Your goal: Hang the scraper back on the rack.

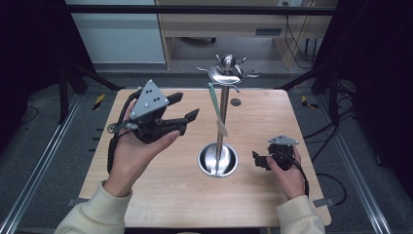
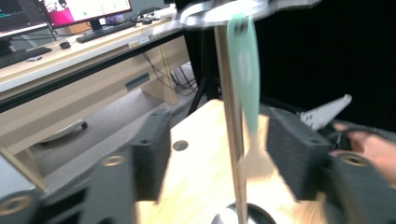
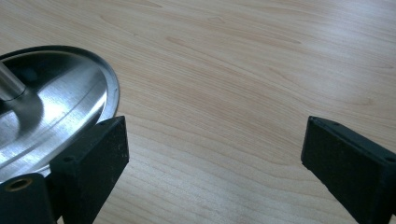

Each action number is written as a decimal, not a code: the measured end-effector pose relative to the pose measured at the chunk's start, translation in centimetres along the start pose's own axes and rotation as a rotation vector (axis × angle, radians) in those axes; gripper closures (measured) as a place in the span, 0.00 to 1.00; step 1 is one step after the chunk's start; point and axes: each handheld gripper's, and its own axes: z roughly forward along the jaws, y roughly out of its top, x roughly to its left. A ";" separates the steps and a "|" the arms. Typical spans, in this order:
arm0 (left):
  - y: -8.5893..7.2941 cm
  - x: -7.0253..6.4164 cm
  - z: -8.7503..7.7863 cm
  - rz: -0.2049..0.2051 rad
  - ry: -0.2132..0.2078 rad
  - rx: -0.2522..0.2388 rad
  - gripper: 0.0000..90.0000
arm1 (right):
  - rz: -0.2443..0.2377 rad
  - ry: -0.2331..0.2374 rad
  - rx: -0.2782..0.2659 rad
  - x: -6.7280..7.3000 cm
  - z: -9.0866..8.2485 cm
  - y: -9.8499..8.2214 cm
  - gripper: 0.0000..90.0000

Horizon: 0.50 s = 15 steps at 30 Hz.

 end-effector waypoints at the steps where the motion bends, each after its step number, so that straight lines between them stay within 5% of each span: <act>1: -0.7 0.1 -0.1 0.004 -0.001 0.017 0.38 | 0.000 0.000 0.000 0.0 0.0 0.0 0.09; 4: -3.4 0.1 -0.3 0.016 -0.005 0.091 0.22 | -0.003 -0.002 0.005 0.0 0.1 0.0 0.09; 7: -4.5 0.0 -0.4 0.011 -0.001 0.106 0.11 | -0.008 -0.003 0.003 0.0 0.0 0.0 0.09; 8: -6.1 -0.3 -0.5 -0.002 -0.007 0.112 0.09 | -0.009 -0.004 0.004 0.0 0.0 0.0 0.09; 15: -9.9 -0.9 -0.6 0.019 -0.009 0.166 0.04 | -0.005 -0.004 0.001 0.1 0.0 -0.1 0.09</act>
